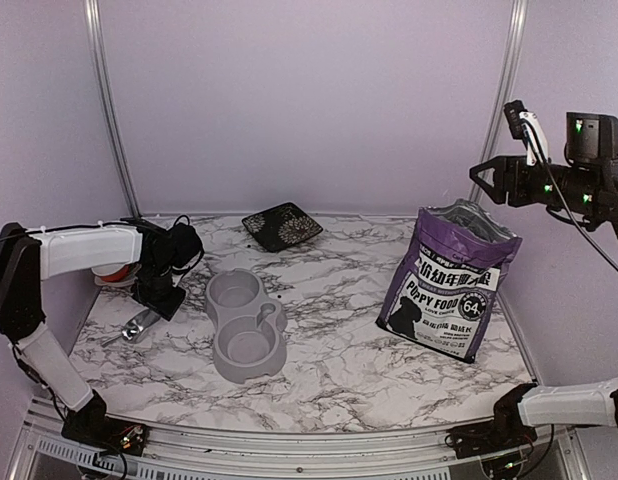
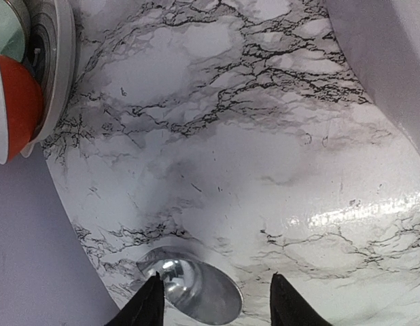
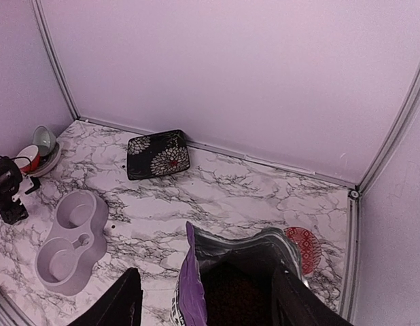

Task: Serve the pet food
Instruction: Adjust the pet food bag at the center of the board, then pick up the spatula from the center of the board.

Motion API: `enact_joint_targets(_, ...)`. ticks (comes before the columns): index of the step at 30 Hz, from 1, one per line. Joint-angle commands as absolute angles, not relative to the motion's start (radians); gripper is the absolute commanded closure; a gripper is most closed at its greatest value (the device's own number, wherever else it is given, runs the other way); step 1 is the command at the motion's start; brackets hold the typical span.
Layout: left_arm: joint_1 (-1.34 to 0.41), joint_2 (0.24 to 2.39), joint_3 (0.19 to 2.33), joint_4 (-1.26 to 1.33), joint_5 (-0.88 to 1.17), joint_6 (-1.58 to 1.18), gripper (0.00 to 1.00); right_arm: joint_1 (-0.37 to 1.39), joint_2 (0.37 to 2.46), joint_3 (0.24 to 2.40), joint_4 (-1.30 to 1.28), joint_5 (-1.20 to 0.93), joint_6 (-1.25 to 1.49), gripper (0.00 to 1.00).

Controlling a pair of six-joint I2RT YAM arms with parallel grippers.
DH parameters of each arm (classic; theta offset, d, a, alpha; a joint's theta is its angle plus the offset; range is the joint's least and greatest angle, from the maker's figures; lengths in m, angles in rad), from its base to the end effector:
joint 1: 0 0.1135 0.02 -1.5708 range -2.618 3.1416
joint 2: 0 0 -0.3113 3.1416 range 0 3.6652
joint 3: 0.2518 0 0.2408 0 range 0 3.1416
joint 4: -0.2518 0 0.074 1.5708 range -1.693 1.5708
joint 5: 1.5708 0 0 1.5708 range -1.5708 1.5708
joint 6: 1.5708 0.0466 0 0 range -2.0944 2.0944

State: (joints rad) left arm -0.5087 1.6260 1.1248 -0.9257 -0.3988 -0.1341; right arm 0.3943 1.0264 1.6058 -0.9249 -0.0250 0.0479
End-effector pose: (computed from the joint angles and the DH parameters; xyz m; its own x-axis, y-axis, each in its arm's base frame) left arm 0.2597 -0.1241 0.2492 -0.9101 0.3665 -0.1935 0.2810 0.8889 0.3617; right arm 0.1238 0.0528 0.5168 -0.3317 -0.0862 -0.9394 -0.3903 0.9191 0.0535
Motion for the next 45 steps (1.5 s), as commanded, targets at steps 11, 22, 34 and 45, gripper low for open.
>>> enact_joint_targets(11, -0.561, 1.783, 1.26, -1.186, -0.447, -0.357, 0.43, 0.389, 0.972, 1.61, -0.943, -0.035, 0.034, 0.37)
enact_joint_targets(22, -0.561, 1.843, 1.186, -1.201, -0.54, -0.468, 0.48, 0.389, 0.937, 1.565, -0.911, -0.062, 0.025, 0.37)
enact_joint_targets(34, -0.563, 1.887, 1.199, -1.147, -0.505, -0.403, 0.88, 0.389, 0.926, 1.554, -0.907, -0.068, 0.026, 0.37)
enact_joint_targets(45, -0.571, 1.82, 1.271, -1.129, -0.459, -0.394, 1.0, 0.39, 0.93, 1.554, -0.89, -0.087, 0.041, 0.37)
